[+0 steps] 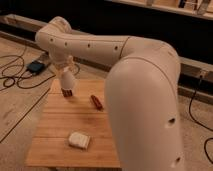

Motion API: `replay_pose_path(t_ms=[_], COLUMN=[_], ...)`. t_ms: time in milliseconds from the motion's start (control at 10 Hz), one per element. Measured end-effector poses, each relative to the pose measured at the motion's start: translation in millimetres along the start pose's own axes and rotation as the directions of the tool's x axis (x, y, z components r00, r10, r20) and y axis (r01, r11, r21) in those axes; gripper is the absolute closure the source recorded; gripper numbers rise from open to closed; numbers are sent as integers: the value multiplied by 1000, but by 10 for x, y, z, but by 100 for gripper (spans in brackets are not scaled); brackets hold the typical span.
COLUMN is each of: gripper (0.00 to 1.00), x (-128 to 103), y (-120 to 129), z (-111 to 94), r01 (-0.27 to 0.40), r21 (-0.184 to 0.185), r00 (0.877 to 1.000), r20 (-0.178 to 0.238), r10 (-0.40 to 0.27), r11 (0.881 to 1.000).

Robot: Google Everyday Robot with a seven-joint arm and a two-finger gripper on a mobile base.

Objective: Place the ceramic cup over the eraser

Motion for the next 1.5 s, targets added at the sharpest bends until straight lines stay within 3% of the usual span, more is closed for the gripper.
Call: replay_pose_path(t_ms=[600,1500], gripper=[100,100], x=[-371,-426], y=[76,32], z=[306,928], r01=[22,-7], r21=[-25,-29], r00=[999,999], r20=[29,-34], r10=[-21,6], r11=[999,1000])
